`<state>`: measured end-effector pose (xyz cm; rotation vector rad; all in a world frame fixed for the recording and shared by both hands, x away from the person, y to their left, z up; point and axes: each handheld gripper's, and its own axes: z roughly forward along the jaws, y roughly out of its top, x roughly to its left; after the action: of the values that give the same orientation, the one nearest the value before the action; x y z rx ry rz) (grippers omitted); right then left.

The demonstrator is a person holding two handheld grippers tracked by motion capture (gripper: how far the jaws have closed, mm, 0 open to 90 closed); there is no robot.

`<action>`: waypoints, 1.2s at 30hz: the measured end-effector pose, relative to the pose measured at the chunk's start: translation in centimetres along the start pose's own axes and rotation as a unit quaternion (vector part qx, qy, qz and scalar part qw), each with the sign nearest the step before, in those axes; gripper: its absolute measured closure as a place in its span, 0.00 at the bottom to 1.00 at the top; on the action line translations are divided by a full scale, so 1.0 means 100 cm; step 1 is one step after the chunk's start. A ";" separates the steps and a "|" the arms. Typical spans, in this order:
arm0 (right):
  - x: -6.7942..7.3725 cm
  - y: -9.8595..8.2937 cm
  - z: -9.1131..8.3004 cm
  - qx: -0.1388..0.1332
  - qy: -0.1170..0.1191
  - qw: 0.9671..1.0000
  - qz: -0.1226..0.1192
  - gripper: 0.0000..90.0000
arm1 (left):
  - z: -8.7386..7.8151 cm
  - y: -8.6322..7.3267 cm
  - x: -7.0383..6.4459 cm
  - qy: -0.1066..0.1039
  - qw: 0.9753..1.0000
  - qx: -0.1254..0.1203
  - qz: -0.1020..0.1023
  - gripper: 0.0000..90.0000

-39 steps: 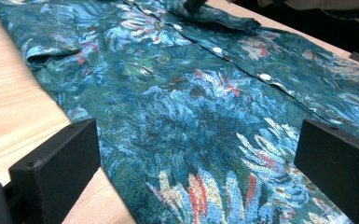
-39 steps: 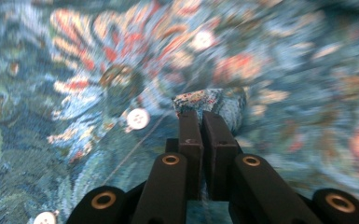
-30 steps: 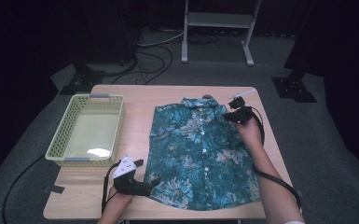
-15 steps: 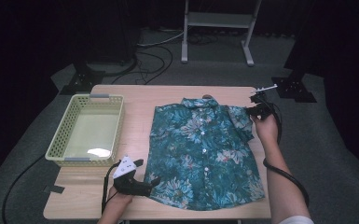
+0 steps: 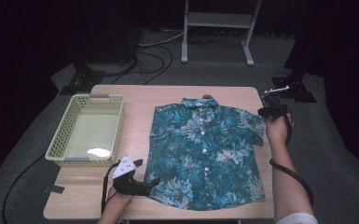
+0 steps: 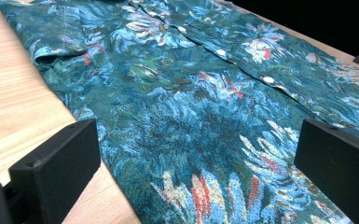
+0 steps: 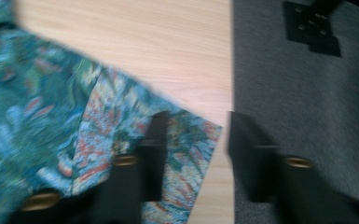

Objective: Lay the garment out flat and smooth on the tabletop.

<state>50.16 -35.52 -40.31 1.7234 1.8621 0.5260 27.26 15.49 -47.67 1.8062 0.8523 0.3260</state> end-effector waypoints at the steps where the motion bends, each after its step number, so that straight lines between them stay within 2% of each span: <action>1: -0.001 -0.001 0.001 0.002 0.003 1.000 0.008 0.40 | 0.000 0.000 0.000 0.000 1.000 0.000 0.001 0.00; 4: -0.005 -0.002 0.006 0.016 0.036 0.999 0.020 0.20 | 0.001 0.000 0.000 -0.002 1.000 0.001 -0.001 0.00; 6: -0.004 -0.005 0.012 0.036 0.054 0.998 0.019 0.09 | 0.001 0.000 0.000 -0.001 1.000 0.001 0.000 0.00; 8: -0.001 -0.009 0.017 0.043 0.082 0.996 0.014 0.06 | 0.001 0.000 0.001 -0.001 1.000 0.001 -0.001 0.00; 9: -0.001 -0.013 0.018 0.038 0.116 0.992 0.022 0.00 | 0.000 0.000 0.001 0.001 1.000 0.001 -0.001 0.00; 10: -0.003 -0.016 0.018 0.024 0.158 0.986 0.049 0.00 | 0.000 0.000 0.001 0.001 1.000 0.001 -0.001 0.00; 11: -0.004 -0.018 0.018 0.016 0.171 0.983 0.057 0.00 | 0.000 0.000 0.001 0.001 1.000 0.001 -0.002 0.00; 12: -0.003 -0.021 0.018 0.002 0.177 0.982 0.060 0.00 | 0.000 0.000 0.001 0.002 1.000 0.002 -0.001 0.00; 14: -0.001 -0.028 0.016 -0.029 0.182 0.981 0.055 0.00 | 0.000 0.000 0.000 0.001 1.000 0.001 -0.001 0.00; 15: 0.000 -0.034 0.014 -0.056 0.175 0.981 0.056 0.00 | 0.000 0.000 0.000 0.001 1.000 0.001 -0.001 0.00; 17: 0.003 -0.041 0.012 -0.068 0.173 0.981 0.044 0.00 | 0.000 0.000 0.000 0.001 1.000 0.001 -0.002 0.00; 19: 0.006 -0.049 0.009 -0.086 0.159 0.983 0.033 0.00 | 0.001 0.000 0.000 0.001 1.000 0.001 -0.001 0.00; 22: 0.005 -0.062 0.001 -0.110 0.151 0.981 0.051 0.00 | 0.001 0.000 -0.001 0.000 1.000 0.003 0.006 0.00; 24: 0.004 -0.068 -0.002 -0.116 0.148 0.981 0.056 0.00 | 0.001 0.000 -0.001 -0.001 1.000 0.006 0.004 0.00; 26: 0.003 -0.073 -0.005 -0.119 0.130 0.983 0.060 0.00 | 0.002 0.000 -0.002 0.001 1.000 0.005 0.005 0.00; 27: 0.001 -0.076 -0.008 -0.122 0.131 0.982 0.067 0.00 | 0.001 0.000 -0.002 -0.001 1.000 0.005 0.005 0.00; 29: -0.001 -0.082 -0.012 -0.123 0.121 0.982 0.080 0.00 | 0.001 0.000 -0.002 0.001 1.000 0.002 0.008 0.00; 31: -0.003 -0.088 -0.016 -0.122 0.124 0.981 0.090 0.00 | 0.000 0.000 -0.002 0.001 1.000 0.002 0.009 0.00; 33: -0.004 -0.095 -0.021 -0.121 0.130 0.980 0.086 0.00 | 0.000 0.001 -0.003 0.001 1.000 0.004 0.008 0.00; 35: -0.004 -0.101 -0.026 -0.127 0.127 0.981 0.079 0.00 | 0.000 0.002 -0.004 0.020 1.000 0.008 0.004 0.00; 36: -0.004 -0.105 -0.029 -0.128 0.136 0.980 0.075 0.00 | -0.001 0.002 -0.003 0.022 1.000 0.010 -0.002 0.00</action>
<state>40.20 -36.80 -44.53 1.6901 1.7579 1.0603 27.09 15.26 -47.36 1.8220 0.8929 0.3565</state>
